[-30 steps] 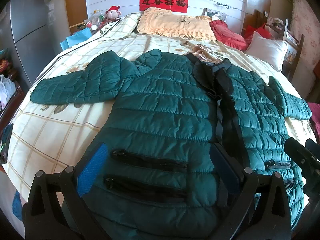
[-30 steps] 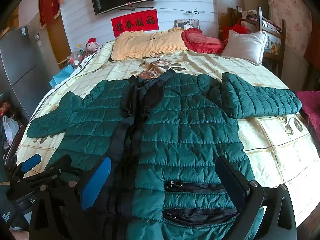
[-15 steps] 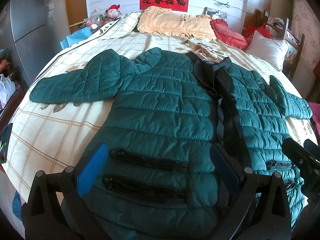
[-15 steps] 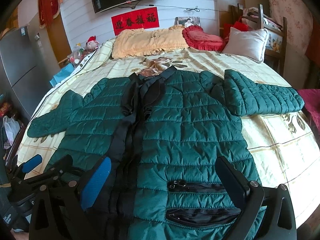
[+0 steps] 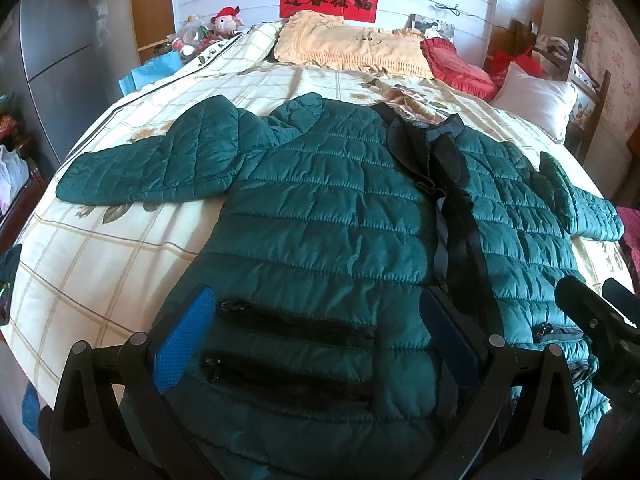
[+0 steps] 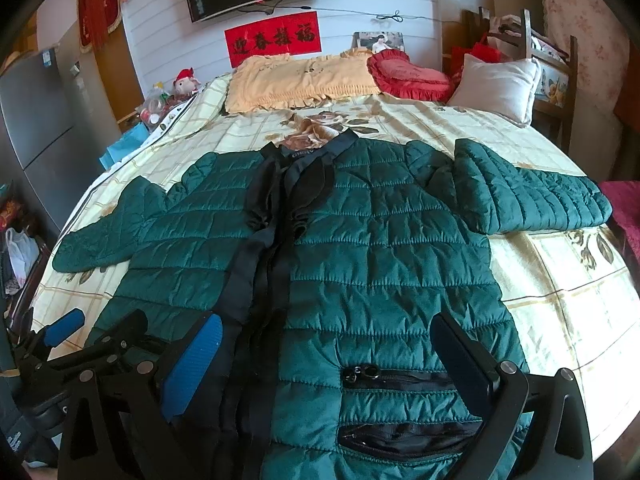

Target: Fold large clothes

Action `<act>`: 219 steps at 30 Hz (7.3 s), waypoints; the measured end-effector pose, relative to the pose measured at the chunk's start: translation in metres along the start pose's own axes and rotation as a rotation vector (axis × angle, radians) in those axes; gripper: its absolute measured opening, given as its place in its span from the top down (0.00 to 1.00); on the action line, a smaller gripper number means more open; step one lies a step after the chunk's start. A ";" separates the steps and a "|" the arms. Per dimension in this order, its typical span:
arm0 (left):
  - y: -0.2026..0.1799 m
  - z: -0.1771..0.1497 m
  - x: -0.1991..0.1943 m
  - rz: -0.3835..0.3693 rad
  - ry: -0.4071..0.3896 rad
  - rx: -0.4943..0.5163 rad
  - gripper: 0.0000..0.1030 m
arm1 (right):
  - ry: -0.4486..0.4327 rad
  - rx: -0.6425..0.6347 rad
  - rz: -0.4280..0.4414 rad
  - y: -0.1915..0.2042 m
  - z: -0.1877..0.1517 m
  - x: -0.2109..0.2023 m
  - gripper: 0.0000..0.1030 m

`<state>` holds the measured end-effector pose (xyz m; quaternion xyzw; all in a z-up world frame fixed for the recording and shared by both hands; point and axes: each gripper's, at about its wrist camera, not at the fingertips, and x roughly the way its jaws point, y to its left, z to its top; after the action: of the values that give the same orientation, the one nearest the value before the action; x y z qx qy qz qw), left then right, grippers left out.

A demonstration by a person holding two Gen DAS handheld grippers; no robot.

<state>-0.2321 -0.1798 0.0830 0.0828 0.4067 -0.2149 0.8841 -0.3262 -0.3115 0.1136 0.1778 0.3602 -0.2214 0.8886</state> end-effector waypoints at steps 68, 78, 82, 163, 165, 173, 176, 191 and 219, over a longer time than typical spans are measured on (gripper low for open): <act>0.303 0.071 0.089 0.343 0.039 -0.382 0.01 | 0.046 -0.059 -0.004 0.041 0.019 0.060 0.00; 0.386 0.085 0.122 0.377 0.005 -0.565 0.02 | 0.125 -0.046 0.016 0.040 0.014 0.068 0.00; 0.407 0.090 0.132 0.332 -0.007 -0.643 0.07 | 0.136 -0.070 -0.004 0.044 0.014 0.069 0.00; -0.058 0.147 0.037 -0.383 -0.020 0.040 0.91 | 0.111 0.104 0.039 -0.058 -0.002 0.034 0.00; -0.070 0.145 0.039 -0.401 -0.004 0.055 0.91 | 0.110 0.108 0.038 -0.062 -0.002 0.035 0.00; -0.121 0.134 0.049 -0.482 0.053 0.114 0.90 | 0.112 0.147 0.014 -0.083 -0.004 0.037 0.00; -0.129 0.129 0.057 -0.506 0.074 0.116 0.91 | 0.111 0.167 0.010 -0.090 -0.006 0.038 0.00; -0.138 0.112 0.096 -0.562 0.139 0.091 0.91 | 0.139 0.195 0.025 -0.102 -0.010 0.044 0.00; 0.096 0.115 0.054 -0.307 0.066 -0.135 0.33 | 0.215 0.346 0.240 -0.079 0.074 0.135 0.00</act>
<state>-0.0791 -0.1480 0.1146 -0.0328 0.4570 -0.3170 0.8304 -0.2393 -0.4487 0.0538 0.3914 0.3860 -0.1523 0.8214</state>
